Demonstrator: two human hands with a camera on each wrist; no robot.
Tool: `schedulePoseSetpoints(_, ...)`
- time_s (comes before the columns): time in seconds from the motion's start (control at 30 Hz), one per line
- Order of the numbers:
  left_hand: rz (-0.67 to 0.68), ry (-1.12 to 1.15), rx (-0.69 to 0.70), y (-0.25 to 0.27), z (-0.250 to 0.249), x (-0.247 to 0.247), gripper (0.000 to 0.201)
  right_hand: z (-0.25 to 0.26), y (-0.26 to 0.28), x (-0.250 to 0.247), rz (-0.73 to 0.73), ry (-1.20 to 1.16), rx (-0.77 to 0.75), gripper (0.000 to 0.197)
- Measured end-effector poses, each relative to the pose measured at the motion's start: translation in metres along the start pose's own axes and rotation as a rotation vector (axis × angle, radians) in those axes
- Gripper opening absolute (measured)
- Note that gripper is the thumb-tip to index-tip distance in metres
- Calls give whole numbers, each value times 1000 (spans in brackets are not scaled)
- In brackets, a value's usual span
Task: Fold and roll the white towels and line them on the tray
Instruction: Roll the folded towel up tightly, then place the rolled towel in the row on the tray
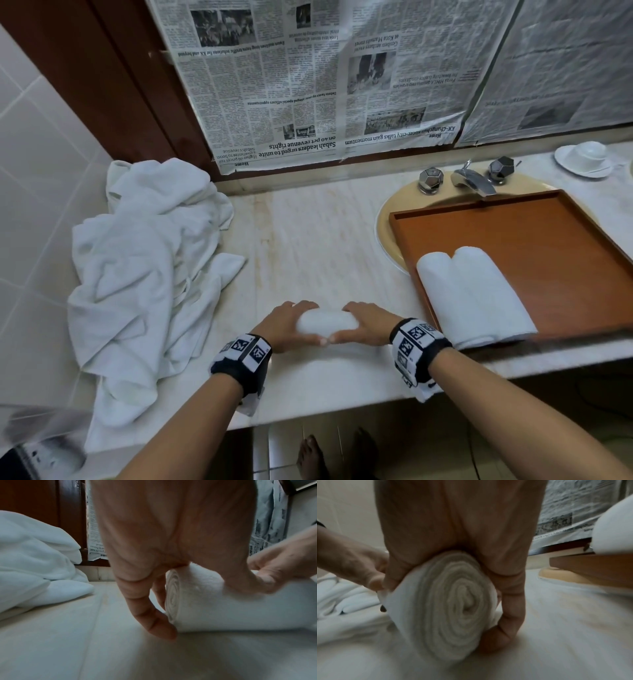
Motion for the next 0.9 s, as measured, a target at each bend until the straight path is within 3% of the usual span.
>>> schedulePoseSetpoints(0.33,306,-64,9,19,-25,20,85,-2,48,18,74,-72,90,54)
schedulePoseSetpoints(0.57,431,-96,98,27,-51,22,64,5,90,7,102,-15,141,57)
schedulePoseSetpoints(0.73,383,-56,195,18,-98,-4,53,-6,134,-33,-108,-130,136,53)
schedulePoseSetpoints(0.9,227,278,300,-9,-174,-38,55,-50,183,-87,-402,-331,92,56)
Point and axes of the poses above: each hand's wrist, its own y-axis away from the middle knuckle, its own x-axis out of the palm, z = x × y, the point moved 6 cm from there along -y, towards the middle knuckle, and after that the axes turned 3 degrees about -y, right-handed, at the moved point
